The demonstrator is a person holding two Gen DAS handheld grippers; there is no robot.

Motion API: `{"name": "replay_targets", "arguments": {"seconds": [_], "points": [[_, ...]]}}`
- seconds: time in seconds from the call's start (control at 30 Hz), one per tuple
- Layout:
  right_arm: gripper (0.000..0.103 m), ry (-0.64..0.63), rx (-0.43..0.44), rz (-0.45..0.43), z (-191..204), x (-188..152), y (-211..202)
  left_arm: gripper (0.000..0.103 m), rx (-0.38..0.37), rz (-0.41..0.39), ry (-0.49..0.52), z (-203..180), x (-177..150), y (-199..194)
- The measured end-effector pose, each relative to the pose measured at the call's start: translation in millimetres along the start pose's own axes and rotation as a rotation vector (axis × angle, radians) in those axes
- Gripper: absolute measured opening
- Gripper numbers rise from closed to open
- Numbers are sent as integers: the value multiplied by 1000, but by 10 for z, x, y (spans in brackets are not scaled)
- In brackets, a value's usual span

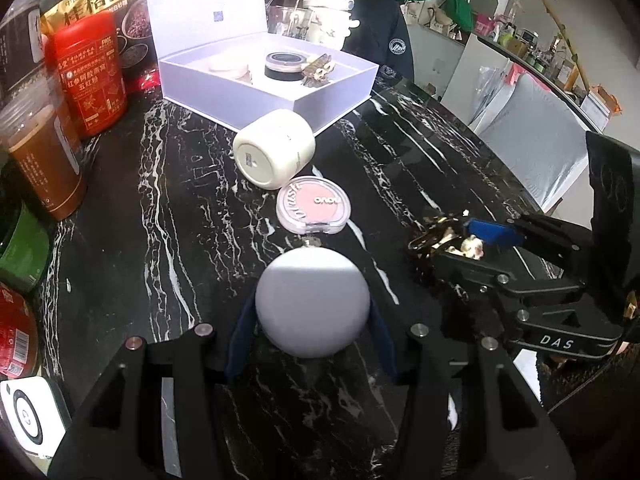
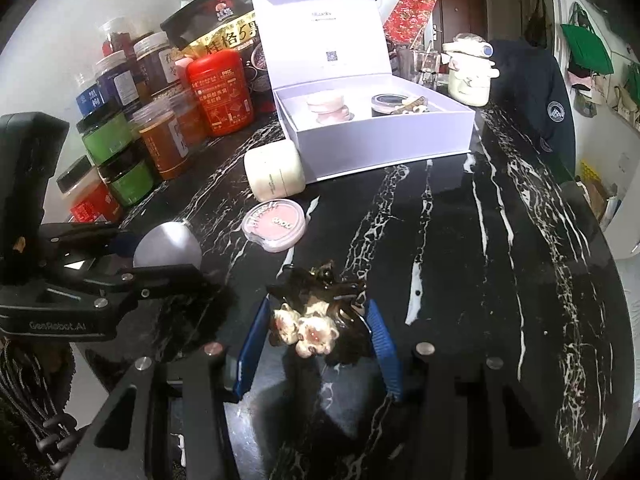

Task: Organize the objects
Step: 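Lift the claw clip with the right gripper while the left holds the white compact, then carry the claw clip and the white compact toward the gift box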

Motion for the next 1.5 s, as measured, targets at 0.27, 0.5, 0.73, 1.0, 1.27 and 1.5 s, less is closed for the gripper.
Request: {"name": "replay_targets", "arguments": {"seconds": [0.27, 0.5, 0.73, 1.0, 1.27, 1.5], "points": [[51, 22, 31, -3, -103, 64, 55, 50, -2, -3, -5, -38, 78, 2], [52, 3, 84, 34, -244, 188, 214, 50, -4, 21, 1, -76, 234, 168], [78, -101, 63, 95, -231, 102, 345, 50, -80, 56, -38, -92, 350, 386], [61, -58, 90, 57, -335, 61, 344, 50, -35, 74, -25, -106, 361, 450], [61, -73, 68, 22, -272, 179, 189, 50, -28, 63, -22, -127, 317, 368], [61, -98, 87, 11, -286, 308, 179, 50, -20, 45, 1, -169, 358, 296]]}}
Point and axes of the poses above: each gripper's, at about its wrist camera, not at the fingertips, and y roughly the way its jaws point, z to its left, x to its top, the point moved 1 cm from there along y, roughly the way its jaws point, and after that the axes turned 10 degrees about -z, right-handed, at the moved point
